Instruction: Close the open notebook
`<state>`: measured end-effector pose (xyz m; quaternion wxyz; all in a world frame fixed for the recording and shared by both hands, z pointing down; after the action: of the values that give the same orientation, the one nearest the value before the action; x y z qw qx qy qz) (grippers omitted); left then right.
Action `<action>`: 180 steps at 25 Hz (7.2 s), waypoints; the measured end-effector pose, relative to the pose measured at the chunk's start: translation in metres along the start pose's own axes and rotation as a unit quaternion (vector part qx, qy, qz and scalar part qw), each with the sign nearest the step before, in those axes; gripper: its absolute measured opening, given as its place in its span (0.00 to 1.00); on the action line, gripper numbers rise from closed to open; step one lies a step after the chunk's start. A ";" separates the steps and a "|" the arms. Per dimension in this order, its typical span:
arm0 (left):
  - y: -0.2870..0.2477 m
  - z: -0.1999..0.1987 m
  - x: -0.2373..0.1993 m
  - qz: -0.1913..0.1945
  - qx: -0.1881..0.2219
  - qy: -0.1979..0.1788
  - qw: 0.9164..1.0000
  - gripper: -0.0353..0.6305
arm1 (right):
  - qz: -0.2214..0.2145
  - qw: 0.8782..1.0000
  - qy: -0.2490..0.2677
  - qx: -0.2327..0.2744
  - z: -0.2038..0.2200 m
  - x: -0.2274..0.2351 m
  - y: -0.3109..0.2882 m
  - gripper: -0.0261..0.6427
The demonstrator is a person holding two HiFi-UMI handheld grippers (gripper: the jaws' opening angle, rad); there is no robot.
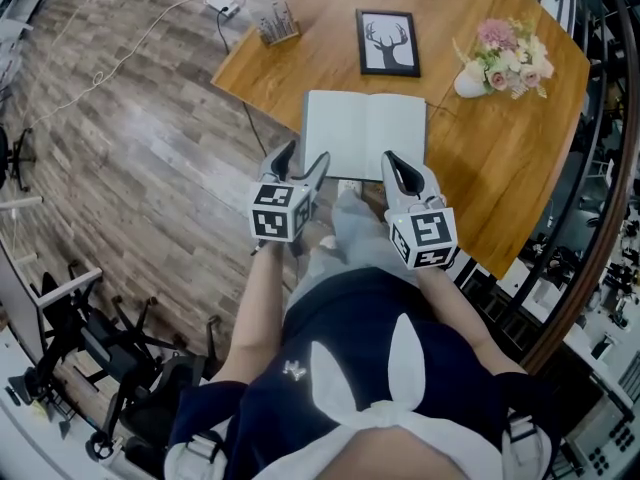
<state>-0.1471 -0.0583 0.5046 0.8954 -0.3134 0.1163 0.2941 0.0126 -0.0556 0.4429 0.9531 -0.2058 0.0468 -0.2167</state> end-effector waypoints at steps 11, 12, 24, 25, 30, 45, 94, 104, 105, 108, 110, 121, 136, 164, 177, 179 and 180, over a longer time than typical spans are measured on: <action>-0.020 0.034 -0.025 0.004 -0.042 0.054 0.998 0.48 | -0.005 1.000 -0.005 -0.023 0.011 0.005 -0.014 0.04; -0.022 0.036 -0.027 0.004 -0.045 0.057 0.997 0.48 | -0.006 1.000 -0.006 -0.025 0.012 0.005 -0.015 0.04; -0.044 0.071 -0.057 0.039 -0.066 0.140 0.987 0.48 | -0.021 0.999 -0.003 -0.037 0.021 0.003 -0.026 0.04; -0.046 0.074 -0.058 0.040 -0.068 0.145 0.986 0.48 | -0.021 0.999 -0.003 -0.039 0.023 0.004 -0.027 0.04; -0.052 0.086 -0.064 0.063 -0.061 0.190 0.978 0.48 | -0.022 0.999 0.002 -0.048 0.027 0.007 -0.031 0.04; -0.058 0.099 -0.071 0.110 -0.025 0.256 0.960 0.29 | -0.033 0.998 0.015 -0.058 0.034 0.005 -0.034 0.04; -0.032 0.053 -0.036 0.088 -0.010 0.204 0.975 0.15 | -0.003 0.999 0.012 -0.036 0.026 -0.005 -0.010 0.04; -0.025 0.043 -0.032 0.073 -0.009 0.185 0.980 0.15 | 0.000 1.000 0.010 -0.028 0.022 -0.004 -0.009 0.04; -0.024 0.042 -0.031 0.072 -0.009 0.182 0.981 0.15 | 0.000 1.000 0.009 -0.028 0.021 -0.004 -0.009 0.04; -0.025 0.038 -0.027 0.068 -0.009 0.174 0.982 0.15 | 0.000 1.000 0.008 -0.026 0.020 -0.002 -0.009 0.04; -0.025 0.037 -0.025 0.065 -0.010 0.170 0.983 0.15 | 0.000 1.000 0.008 -0.024 0.019 -0.002 -0.008 0.04; -0.025 0.031 -0.015 0.042 -0.023 0.144 0.988 0.15 | 0.014 1.000 0.001 -0.013 0.018 0.006 0.000 0.04; -0.025 0.018 0.003 0.039 -0.019 0.134 0.990 0.15 | 0.025 1.000 -0.003 -0.012 0.019 0.013 0.014 0.04; -0.031 0.003 0.034 0.063 -0.014 0.118 0.991 0.15 | 0.040 0.999 -0.015 -0.009 0.025 0.024 0.025 0.04; -0.038 -0.002 0.053 0.093 -0.015 0.103 0.990 0.15 | 0.049 0.999 -0.021 -0.010 0.030 0.030 0.032 0.04; -0.040 -0.002 0.056 0.098 -0.016 0.101 0.990 0.15 | 0.049 0.999 -0.021 -0.010 0.031 0.030 0.033 0.04; -0.040 -0.003 0.058 0.100 -0.016 0.101 0.990 0.15 | 0.049 0.998 -0.022 -0.010 0.031 0.030 0.033 0.04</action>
<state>-0.0768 -0.0593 0.4997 0.8399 -0.3424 0.2327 0.3511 0.0586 -0.0300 0.4580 0.9613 -0.2179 0.0382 -0.1641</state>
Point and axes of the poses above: the fingertips, and each gripper's own axes: y backward along the fingers, x to its right, z out of its underside, the point moved 3 cm from there along y, backward along the fingers, and after that the axes turned 11 degrees about z, right-handed, at the moved point
